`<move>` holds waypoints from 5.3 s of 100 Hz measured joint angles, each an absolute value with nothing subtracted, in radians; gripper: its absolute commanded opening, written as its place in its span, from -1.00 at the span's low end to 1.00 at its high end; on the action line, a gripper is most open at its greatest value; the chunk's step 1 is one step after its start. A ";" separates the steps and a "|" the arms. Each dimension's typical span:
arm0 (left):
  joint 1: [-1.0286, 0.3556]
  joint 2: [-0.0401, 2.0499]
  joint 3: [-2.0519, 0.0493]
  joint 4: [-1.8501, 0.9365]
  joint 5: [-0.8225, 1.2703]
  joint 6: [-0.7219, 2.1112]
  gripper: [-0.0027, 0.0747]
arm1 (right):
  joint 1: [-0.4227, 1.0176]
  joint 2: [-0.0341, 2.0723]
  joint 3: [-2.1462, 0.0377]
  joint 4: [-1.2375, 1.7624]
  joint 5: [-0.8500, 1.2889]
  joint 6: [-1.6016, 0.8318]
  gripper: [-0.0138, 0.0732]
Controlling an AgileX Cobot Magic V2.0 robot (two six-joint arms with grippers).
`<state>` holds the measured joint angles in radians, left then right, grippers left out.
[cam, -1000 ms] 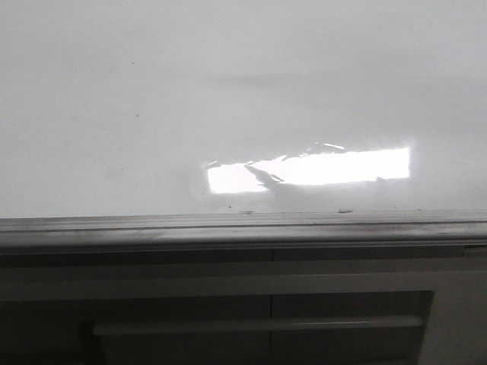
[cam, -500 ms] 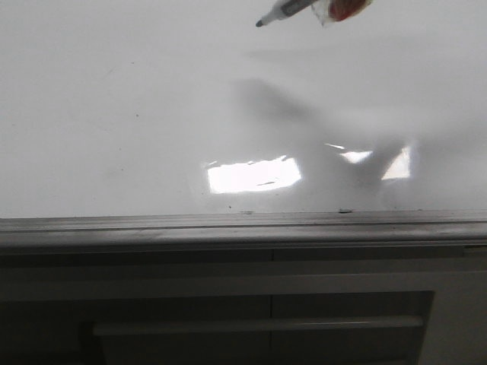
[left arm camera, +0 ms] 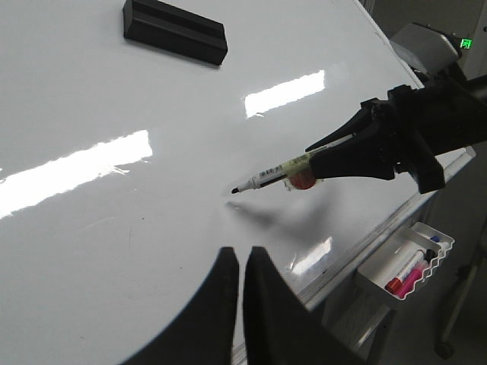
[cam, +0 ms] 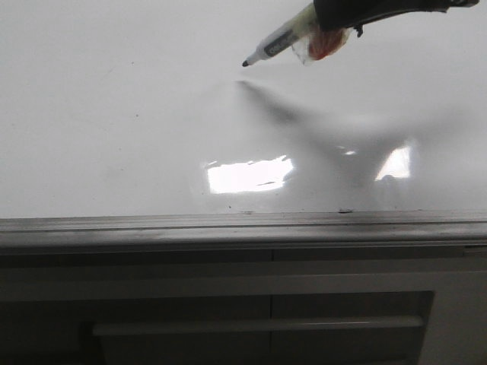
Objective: Write number 0 on whiteboard
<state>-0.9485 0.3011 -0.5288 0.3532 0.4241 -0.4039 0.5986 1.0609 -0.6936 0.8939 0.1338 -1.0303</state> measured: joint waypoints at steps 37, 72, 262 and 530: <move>-0.948 0.301 -0.529 0.353 0.424 -0.404 -0.98 | 0.599 1.139 -0.722 0.905 0.194 -1.028 -0.79; -0.948 0.301 -0.529 0.353 0.428 -0.405 -0.98 | 0.599 1.150 -0.723 0.798 0.377 -0.952 -0.79; -0.948 0.301 -0.529 0.326 0.428 -0.405 -0.98 | 0.581 1.188 -0.964 0.213 0.484 -0.371 -0.79; -1.217 0.909 -0.900 0.062 0.835 0.093 -0.70 | 1.166 1.003 -0.931 0.245 0.514 -0.447 -0.80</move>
